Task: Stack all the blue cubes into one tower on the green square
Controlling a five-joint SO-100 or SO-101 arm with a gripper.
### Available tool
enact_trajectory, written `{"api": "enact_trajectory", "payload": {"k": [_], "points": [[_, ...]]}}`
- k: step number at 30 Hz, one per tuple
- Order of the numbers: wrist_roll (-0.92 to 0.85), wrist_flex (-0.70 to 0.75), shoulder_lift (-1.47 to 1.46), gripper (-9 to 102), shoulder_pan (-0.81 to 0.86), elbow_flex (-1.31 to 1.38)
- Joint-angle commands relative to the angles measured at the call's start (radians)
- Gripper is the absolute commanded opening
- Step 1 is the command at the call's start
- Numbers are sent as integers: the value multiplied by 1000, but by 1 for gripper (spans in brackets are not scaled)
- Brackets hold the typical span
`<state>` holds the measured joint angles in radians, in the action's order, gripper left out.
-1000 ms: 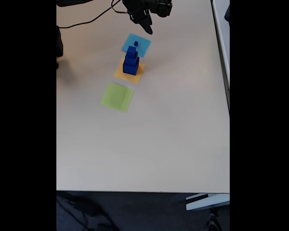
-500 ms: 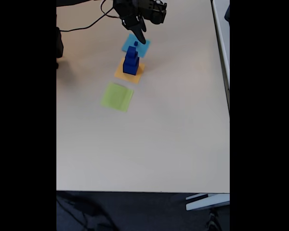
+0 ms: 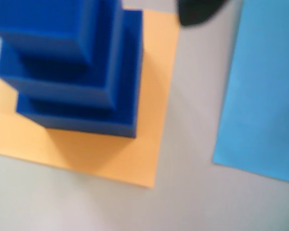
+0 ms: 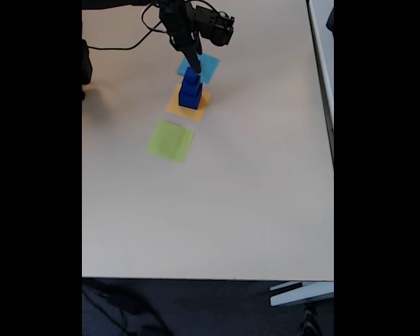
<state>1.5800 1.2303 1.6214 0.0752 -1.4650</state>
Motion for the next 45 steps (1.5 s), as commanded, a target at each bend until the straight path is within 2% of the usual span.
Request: {"api": "enact_trajectory", "payload": {"k": [1,45], "points": [[-20,11,75,25,9,9],[-37,12,80,24,31,-104]]}}
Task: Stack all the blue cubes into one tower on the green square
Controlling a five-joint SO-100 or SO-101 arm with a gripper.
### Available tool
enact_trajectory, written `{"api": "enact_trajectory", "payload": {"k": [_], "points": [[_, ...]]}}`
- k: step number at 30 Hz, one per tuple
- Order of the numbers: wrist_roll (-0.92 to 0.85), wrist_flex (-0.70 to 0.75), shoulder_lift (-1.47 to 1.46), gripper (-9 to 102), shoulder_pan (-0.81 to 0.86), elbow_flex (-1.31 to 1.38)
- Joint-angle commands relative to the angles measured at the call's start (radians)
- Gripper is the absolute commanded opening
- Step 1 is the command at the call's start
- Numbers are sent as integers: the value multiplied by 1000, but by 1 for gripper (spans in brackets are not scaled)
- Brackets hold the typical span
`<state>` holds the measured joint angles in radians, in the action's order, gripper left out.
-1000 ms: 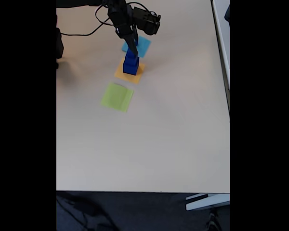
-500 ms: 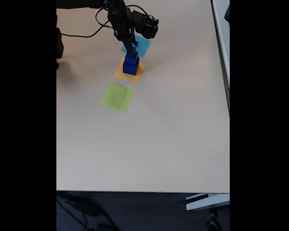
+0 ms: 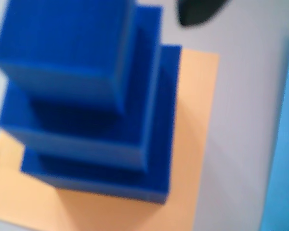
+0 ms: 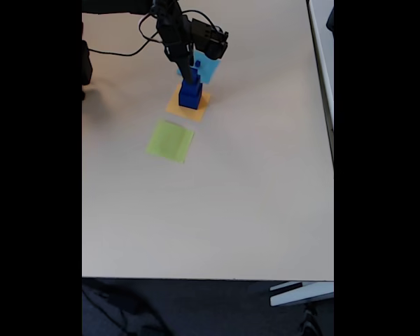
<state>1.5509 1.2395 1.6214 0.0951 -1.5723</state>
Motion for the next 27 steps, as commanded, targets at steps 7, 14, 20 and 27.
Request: {"api": "enact_trajectory", "payload": {"k": [7,14,20,27], "points": [[-18,3,80,19,20,2],[-23,3,80,14,26,0],[-23,3,80,8,31,-5],[-20,0,92,4,34,-14]]}}
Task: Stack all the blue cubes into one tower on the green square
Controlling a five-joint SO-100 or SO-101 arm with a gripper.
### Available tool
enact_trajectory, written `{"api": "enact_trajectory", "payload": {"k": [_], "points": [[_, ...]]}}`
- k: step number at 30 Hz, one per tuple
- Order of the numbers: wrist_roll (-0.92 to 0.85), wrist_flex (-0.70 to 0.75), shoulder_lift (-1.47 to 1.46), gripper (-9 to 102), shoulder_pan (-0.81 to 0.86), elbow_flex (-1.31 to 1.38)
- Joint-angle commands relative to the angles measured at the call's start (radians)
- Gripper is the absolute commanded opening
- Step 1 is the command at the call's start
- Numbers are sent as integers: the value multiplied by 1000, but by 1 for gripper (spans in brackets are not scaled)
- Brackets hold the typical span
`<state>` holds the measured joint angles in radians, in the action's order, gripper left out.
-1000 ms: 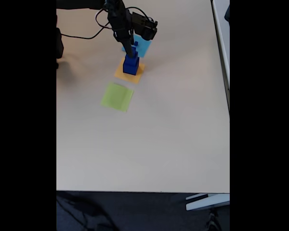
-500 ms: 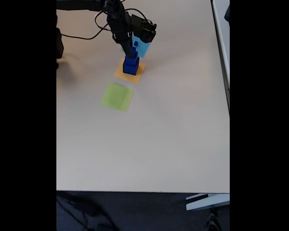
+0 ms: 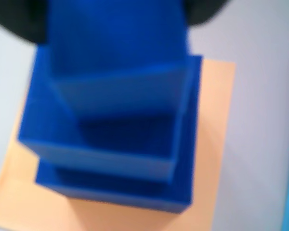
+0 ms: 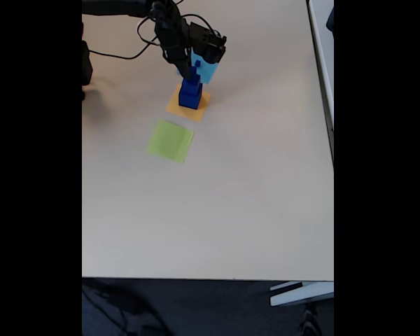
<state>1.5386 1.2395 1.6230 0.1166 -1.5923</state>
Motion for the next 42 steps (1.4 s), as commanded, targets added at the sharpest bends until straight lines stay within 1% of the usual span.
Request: {"api": "enact_trajectory", "payload": {"k": [1,11,18,30,42], "points": [[-8,2,92,3,12,6],[-9,29,91,1,11,48],[-35,112,43,0,18,199],[-61,121,20,0,55,275],[-143,126,-12,0,129,339]]}}
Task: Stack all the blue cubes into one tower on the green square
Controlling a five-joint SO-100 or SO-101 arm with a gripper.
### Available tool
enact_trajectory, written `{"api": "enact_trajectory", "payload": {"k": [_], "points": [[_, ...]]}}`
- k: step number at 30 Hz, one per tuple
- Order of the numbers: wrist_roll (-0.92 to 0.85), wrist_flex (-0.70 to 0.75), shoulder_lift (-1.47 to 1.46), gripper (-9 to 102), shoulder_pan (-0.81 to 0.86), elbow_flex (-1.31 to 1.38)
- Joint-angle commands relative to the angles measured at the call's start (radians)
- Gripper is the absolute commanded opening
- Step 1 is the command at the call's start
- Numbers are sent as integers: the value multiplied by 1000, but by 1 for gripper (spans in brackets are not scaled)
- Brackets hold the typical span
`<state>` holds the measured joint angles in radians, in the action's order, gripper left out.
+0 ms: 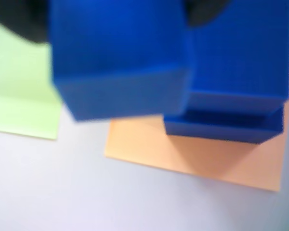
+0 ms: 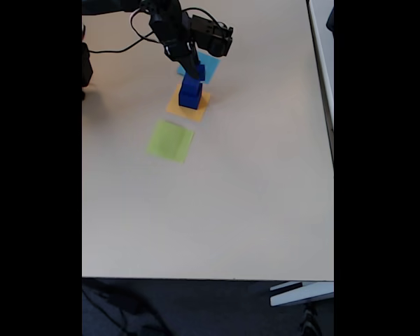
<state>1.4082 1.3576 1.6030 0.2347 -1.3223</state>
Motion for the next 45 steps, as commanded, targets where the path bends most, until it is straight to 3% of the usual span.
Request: {"api": "enact_trajectory", "payload": {"k": [1,12,28,45], "points": [[-12,9,8,0,12,71],[-12,12,6,0,44,64],[-67,-296,117,0,137,-288],[-101,-443,233,0,204,-554]]}}
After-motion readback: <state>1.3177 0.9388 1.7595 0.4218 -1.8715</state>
